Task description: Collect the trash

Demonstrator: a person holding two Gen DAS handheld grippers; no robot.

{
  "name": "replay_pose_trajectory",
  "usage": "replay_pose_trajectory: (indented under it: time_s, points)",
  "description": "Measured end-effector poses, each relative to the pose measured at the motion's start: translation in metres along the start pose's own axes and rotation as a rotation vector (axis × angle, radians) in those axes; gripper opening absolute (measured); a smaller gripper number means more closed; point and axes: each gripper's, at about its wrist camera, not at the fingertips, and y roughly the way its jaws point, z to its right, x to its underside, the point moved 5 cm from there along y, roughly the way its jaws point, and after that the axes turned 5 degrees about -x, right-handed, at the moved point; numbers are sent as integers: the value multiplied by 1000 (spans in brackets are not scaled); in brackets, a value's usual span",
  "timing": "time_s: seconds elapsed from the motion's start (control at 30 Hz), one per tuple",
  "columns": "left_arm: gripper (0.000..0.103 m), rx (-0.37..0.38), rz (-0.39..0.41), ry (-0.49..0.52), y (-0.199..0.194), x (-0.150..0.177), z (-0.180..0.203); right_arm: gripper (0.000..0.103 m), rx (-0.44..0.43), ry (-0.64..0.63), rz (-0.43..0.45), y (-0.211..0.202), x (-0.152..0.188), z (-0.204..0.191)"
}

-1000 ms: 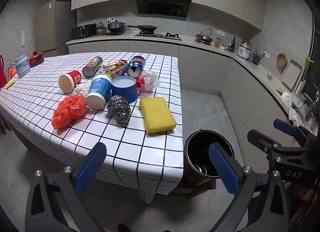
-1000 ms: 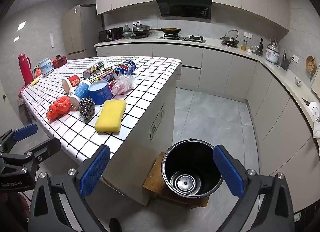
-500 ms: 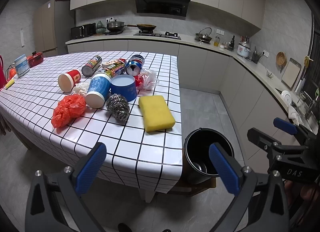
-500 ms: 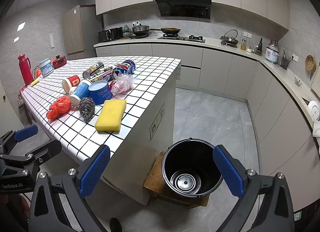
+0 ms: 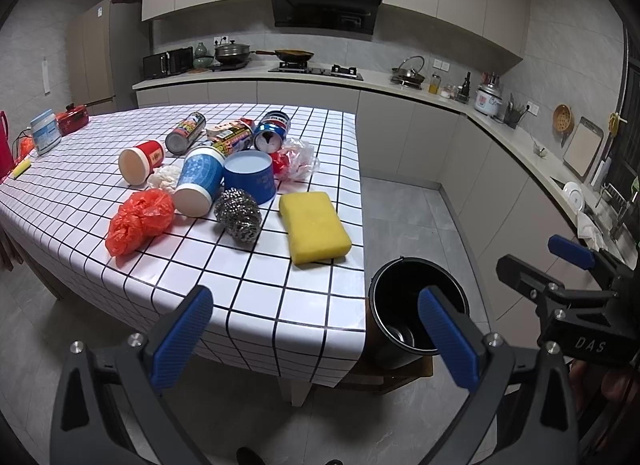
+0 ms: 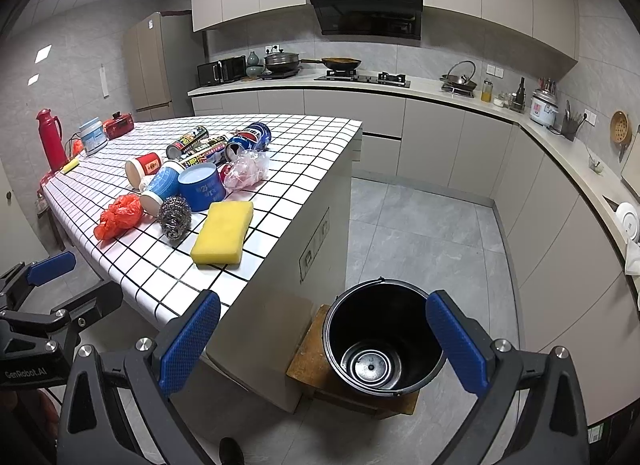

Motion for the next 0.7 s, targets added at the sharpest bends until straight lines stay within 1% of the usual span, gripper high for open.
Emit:
replay_pose_trajectory:
  time_s: [0.7]
  points:
    - [103, 3, 5, 4, -5, -2, -1, 103, 2, -3, 7, -6, -1, -1]
